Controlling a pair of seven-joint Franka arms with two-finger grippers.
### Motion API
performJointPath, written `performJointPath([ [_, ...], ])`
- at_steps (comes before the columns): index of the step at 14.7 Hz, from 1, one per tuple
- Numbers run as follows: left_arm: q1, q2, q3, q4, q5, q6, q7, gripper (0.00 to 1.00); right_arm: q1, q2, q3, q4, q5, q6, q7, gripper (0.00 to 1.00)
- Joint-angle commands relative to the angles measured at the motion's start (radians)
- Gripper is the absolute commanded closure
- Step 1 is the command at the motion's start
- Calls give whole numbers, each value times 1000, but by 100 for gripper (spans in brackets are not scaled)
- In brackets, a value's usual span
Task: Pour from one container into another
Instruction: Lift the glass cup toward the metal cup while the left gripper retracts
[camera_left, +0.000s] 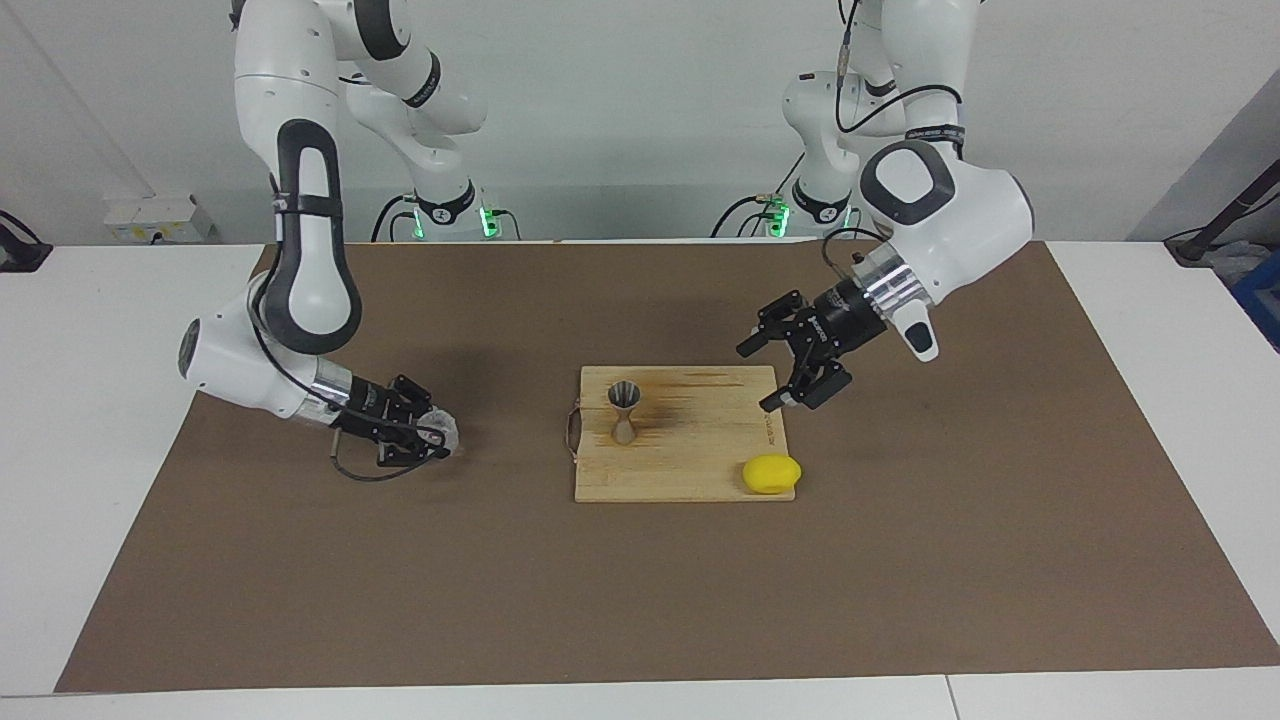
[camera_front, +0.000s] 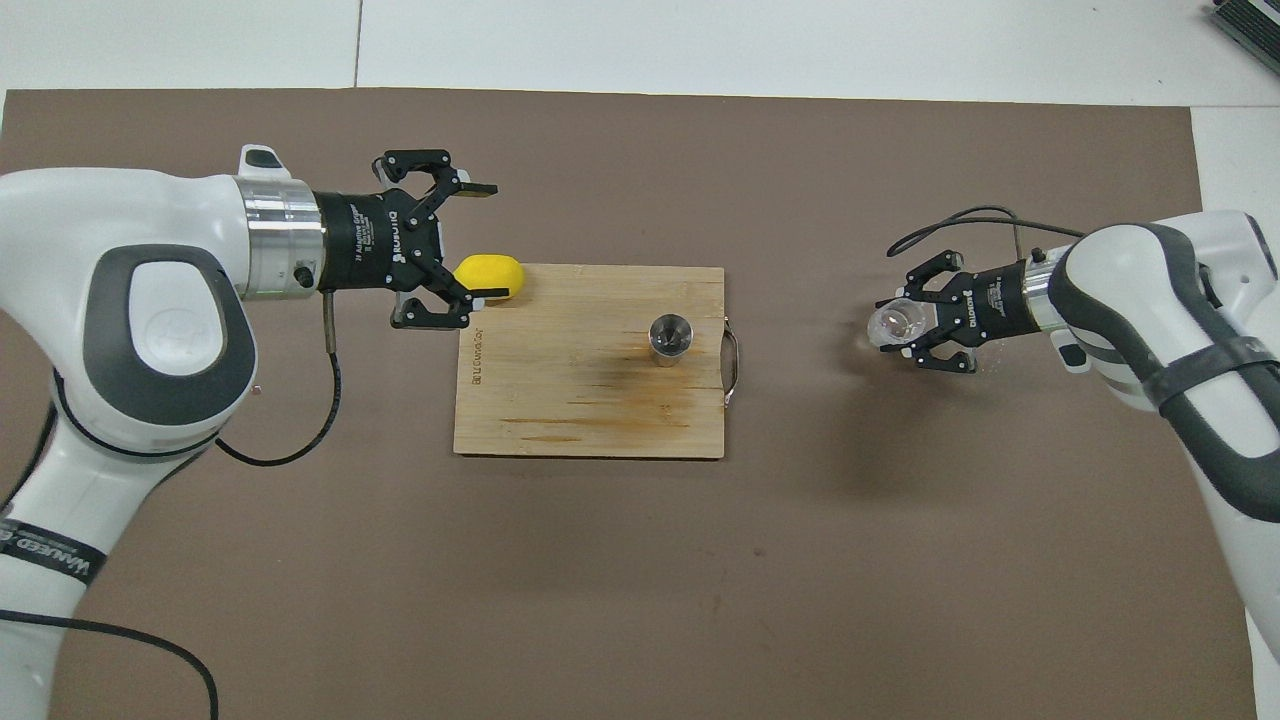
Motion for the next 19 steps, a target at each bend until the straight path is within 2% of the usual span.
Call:
performJointPath([
  [1, 35, 52, -9, 113, 238, -118, -9, 0, 71, -27, -6, 12, -1, 41, 121, 81],
  [4, 46, 59, -8, 173, 417, -128, -5, 0, 120, -24, 0, 71, -108, 51, 247, 81],
  [7, 41, 54, -9, 183, 549, -131, 53, 0, 189, -26, -6, 87, -136, 79, 313, 81],
  [10, 49, 49, -9, 174, 733, -140, 183, 0, 235, -26, -4, 136, -233, 79, 399, 81],
  [12, 52, 46, -9, 172, 816, -155, 336, 0, 250, -26, -1, 153, -248, 81, 424, 81],
  [16, 98, 40, -6, 170, 870, -232, 766, 0, 302, -36, 0, 170, -332, 79, 419, 81],
  [19, 124, 31, 0, 173, 905, -287, 1028, 0, 328, -40, 2, 171, -343, 73, 416, 81],
])
